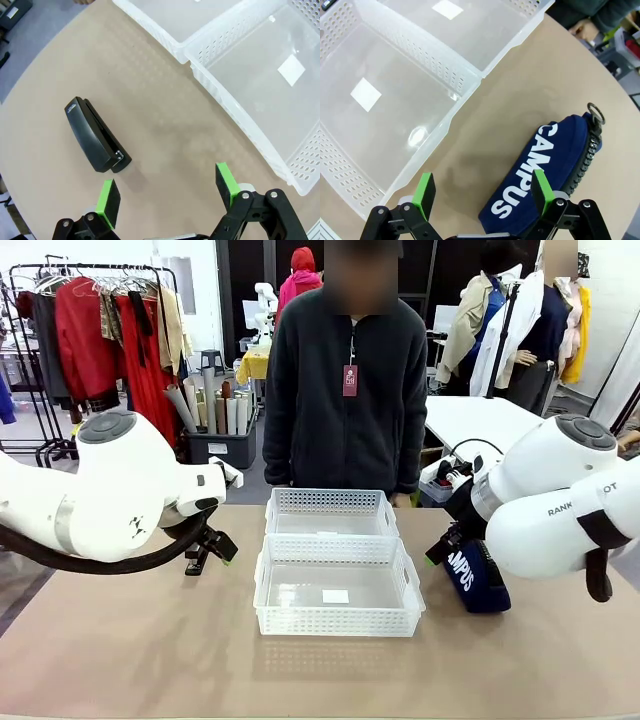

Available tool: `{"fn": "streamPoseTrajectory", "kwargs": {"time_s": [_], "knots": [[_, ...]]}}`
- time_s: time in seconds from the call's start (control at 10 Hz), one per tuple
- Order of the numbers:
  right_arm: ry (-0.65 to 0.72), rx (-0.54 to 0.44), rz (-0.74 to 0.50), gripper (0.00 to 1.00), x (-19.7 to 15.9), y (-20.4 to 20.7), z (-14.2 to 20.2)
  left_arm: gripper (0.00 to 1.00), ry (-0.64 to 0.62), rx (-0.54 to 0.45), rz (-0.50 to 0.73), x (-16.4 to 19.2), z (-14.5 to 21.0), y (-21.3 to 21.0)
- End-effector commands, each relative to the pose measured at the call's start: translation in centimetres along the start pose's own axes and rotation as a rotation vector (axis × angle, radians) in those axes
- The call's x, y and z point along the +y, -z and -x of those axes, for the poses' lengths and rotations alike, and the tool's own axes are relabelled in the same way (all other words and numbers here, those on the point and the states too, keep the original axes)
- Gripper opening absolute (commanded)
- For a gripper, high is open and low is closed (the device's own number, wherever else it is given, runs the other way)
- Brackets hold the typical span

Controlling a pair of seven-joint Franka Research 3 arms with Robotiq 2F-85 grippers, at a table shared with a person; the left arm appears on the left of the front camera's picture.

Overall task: Distribute items into two baskets.
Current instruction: Pick up the Pencil pouch that the person points to.

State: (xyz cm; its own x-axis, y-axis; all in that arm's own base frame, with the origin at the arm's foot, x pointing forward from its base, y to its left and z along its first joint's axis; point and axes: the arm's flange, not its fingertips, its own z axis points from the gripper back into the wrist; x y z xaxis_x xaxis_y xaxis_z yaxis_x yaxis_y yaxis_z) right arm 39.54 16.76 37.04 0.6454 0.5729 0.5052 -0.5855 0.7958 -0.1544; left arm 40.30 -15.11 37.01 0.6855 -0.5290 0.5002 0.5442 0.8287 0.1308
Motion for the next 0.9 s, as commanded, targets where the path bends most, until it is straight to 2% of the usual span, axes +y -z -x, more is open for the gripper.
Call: {"fn": "streamPoseTrajectory", "kwargs": {"time_s": [0.0, 0.8], "knots": [[0.001, 0.0, 0.0, 1.0, -0.01, -0.01, 0.0, 1.0, 0.0, -0.001, 0.0, 0.0, -0.01, -0.03], [0.001, 0.0, 0.0, 1.0, -0.01, -0.01, 0.0, 1.0, 0.0, -0.001, 0.0, 0.0, -0.01, -0.03]]}}
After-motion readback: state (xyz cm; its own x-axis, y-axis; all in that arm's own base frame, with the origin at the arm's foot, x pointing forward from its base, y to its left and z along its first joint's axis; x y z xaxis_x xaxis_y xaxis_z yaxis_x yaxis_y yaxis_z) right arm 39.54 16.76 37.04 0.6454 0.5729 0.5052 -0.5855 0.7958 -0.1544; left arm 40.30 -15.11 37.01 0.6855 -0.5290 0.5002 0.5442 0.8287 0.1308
